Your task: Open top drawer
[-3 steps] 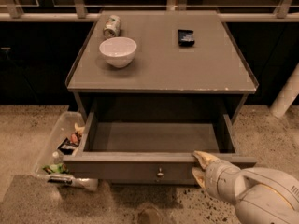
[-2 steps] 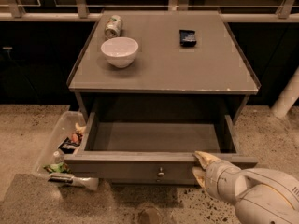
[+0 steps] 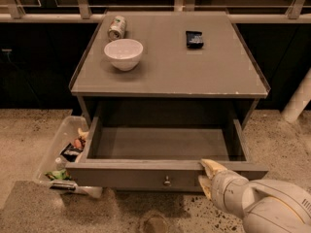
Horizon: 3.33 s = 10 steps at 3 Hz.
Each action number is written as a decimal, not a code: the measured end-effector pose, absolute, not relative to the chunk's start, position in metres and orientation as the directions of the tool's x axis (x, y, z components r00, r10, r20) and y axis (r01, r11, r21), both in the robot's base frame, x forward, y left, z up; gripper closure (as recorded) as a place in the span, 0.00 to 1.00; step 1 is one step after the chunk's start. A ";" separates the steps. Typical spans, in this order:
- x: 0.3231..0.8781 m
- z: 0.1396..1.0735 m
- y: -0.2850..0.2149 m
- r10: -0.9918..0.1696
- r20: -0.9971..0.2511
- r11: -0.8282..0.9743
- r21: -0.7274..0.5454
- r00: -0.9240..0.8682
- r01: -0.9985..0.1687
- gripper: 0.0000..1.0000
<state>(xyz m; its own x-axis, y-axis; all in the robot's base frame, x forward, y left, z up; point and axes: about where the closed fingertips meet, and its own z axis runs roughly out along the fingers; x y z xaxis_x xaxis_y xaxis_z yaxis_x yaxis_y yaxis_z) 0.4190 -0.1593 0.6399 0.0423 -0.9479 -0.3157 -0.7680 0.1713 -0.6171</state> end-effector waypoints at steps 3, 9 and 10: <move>0.414 0.641 -0.157 -0.949 -0.312 0.160 -0.611 0.049 -0.775 1.00; 0.402 0.641 -0.151 -0.946 -0.319 0.159 -0.590 0.048 -0.791 1.00; 0.402 0.643 -0.151 -0.946 -0.320 0.159 -0.591 0.048 -0.791 1.00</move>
Offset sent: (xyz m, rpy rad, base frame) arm -0.1271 -0.0289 -0.0456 -0.0475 0.2315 0.1763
